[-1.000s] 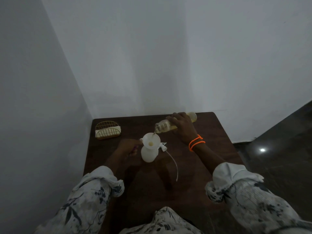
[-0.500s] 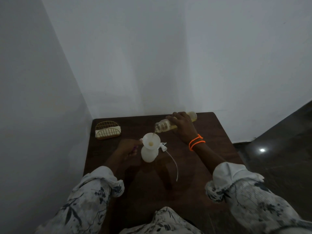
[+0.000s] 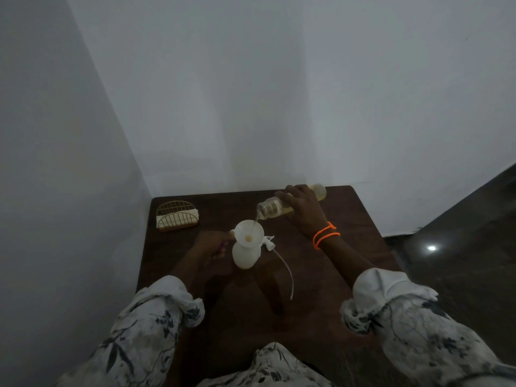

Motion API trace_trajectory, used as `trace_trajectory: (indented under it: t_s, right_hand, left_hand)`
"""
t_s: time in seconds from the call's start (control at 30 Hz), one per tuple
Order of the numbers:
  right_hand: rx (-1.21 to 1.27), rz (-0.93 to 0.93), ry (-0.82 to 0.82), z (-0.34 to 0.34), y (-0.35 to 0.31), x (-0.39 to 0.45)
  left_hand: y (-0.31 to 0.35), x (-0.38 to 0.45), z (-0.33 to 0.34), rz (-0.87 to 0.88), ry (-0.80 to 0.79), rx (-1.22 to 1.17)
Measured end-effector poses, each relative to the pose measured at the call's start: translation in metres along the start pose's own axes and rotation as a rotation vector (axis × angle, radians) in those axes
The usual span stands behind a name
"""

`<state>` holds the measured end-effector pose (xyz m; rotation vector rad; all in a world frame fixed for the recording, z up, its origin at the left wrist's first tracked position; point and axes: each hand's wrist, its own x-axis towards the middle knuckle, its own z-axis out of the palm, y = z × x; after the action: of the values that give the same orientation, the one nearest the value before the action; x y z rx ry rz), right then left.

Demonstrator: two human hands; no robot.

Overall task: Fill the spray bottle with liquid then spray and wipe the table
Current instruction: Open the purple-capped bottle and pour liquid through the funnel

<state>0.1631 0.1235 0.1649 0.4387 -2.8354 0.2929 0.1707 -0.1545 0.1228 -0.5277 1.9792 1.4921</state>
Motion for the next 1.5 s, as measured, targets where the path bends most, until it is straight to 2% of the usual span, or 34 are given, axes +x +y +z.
trace_trajectory:
  t_s: [0.43, 1.5]
  right_hand:
    - [-0.021, 0.0, -0.007, -0.001, 0.0003, 0.0003]
    - [-0.024, -0.004, 0.014, -0.0038, 0.0003, 0.0046]
  left_hand:
    - [0.0043, -0.0035, 0.0, -0.019, 0.011, 0.067]
    - [0.0009, -0.0046, -0.0023, 0.0, -0.011, -0.016]
